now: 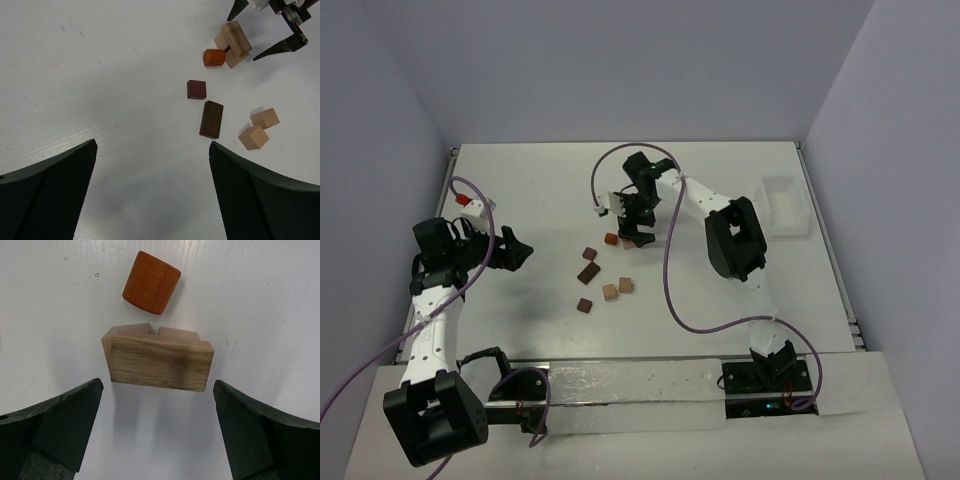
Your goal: Build the wood block tower
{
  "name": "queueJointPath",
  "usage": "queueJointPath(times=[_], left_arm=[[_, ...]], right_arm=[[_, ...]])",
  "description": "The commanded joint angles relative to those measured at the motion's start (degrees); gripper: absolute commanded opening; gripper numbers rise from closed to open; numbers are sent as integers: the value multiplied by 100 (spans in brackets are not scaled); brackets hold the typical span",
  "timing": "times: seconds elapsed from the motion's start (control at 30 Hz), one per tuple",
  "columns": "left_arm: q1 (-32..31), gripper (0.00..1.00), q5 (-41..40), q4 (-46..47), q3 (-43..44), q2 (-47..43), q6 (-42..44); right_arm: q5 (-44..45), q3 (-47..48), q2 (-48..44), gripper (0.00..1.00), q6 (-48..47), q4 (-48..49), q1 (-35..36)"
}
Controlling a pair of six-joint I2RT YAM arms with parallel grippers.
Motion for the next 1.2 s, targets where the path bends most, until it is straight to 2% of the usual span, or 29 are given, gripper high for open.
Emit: queueJointPath(times=[0.0,1.17], left_arm=[[44,99,24,196,72,-8,15],[51,99,-20,221,45,-6,15]], right_arm=[[40,324,119,100,21,78,88],[321,555,375,100,74,-81,311]])
